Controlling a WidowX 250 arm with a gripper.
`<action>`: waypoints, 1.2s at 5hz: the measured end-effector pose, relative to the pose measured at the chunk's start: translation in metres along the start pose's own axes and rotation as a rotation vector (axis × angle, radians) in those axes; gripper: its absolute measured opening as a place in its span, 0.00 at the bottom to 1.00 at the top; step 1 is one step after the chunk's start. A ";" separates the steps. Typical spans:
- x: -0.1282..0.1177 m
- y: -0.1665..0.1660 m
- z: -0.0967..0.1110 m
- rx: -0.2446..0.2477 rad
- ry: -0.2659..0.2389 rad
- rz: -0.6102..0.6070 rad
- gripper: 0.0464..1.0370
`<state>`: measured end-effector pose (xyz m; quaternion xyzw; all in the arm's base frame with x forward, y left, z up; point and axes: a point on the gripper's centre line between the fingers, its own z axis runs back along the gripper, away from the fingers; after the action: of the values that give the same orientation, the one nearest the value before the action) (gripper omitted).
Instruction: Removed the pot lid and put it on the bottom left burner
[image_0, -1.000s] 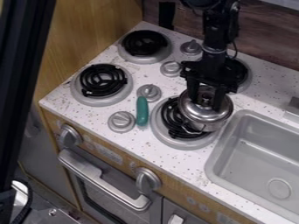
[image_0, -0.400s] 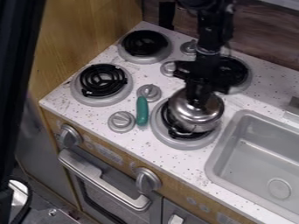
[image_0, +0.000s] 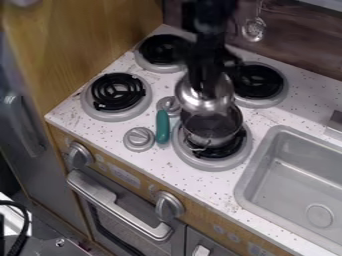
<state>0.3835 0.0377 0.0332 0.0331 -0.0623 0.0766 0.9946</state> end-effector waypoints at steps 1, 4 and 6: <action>-0.004 0.030 0.004 -0.019 0.002 0.058 0.23; -0.024 0.123 -0.044 0.041 0.111 0.220 0.23; -0.012 0.162 -0.083 0.036 0.165 0.313 0.23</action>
<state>0.3559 0.2016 -0.0412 0.0345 0.0165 0.2343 0.9714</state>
